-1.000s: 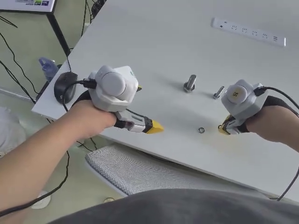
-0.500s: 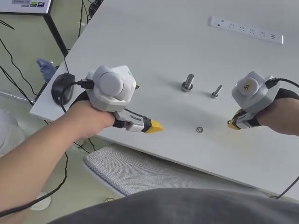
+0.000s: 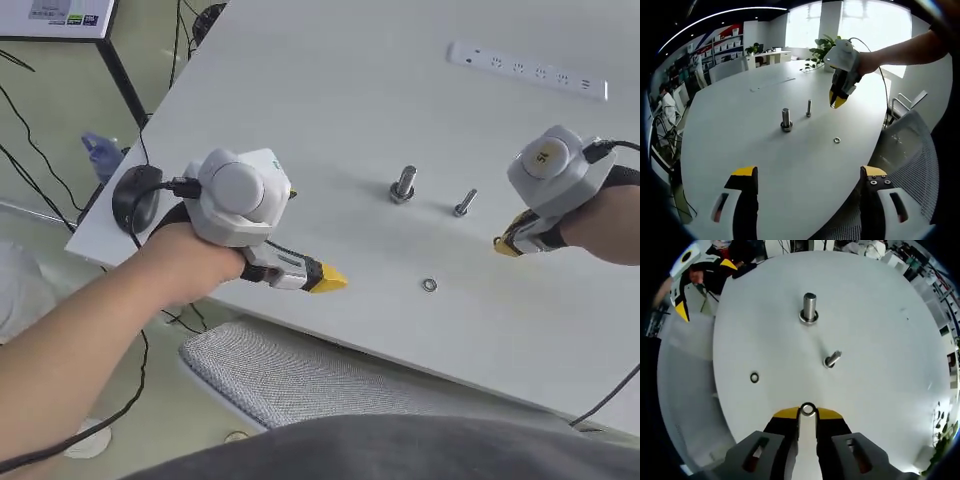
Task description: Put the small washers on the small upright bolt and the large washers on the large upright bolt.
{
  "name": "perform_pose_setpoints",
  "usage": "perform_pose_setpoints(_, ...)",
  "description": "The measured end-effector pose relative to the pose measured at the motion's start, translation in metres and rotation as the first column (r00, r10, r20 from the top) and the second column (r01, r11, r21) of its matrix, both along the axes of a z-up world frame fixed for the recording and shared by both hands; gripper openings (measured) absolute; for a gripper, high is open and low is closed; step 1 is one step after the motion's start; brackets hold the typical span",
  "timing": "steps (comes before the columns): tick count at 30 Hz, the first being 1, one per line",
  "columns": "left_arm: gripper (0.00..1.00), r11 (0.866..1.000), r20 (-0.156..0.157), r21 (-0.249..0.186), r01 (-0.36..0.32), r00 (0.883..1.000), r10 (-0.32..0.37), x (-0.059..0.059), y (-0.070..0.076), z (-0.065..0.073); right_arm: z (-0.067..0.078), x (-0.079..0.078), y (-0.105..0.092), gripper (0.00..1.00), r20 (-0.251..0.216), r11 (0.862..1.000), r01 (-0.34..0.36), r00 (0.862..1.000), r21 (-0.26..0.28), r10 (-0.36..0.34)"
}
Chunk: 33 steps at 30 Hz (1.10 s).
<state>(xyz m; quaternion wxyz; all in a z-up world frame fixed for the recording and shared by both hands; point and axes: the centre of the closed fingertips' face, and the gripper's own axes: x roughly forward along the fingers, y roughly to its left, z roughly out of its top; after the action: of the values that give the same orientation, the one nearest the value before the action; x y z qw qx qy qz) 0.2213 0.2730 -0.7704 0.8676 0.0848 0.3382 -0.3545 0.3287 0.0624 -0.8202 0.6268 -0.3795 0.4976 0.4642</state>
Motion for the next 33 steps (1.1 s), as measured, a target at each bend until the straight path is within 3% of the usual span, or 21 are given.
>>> perform_pose_setpoints(19,0.84,1.000,-0.001,-0.003,-0.006,1.000,0.006,0.002,0.001,-0.001,0.014,0.034,0.016,0.12,0.033,1.000,-0.015,0.999,0.012,0.015)
perform_pose_setpoints(33,0.82,1.000,-0.010,0.001,-0.004,1.000,0.004,0.003,0.002,-0.004,0.013,0.052,0.027,0.12,0.044,0.999,-0.038,0.998,0.023,0.037)
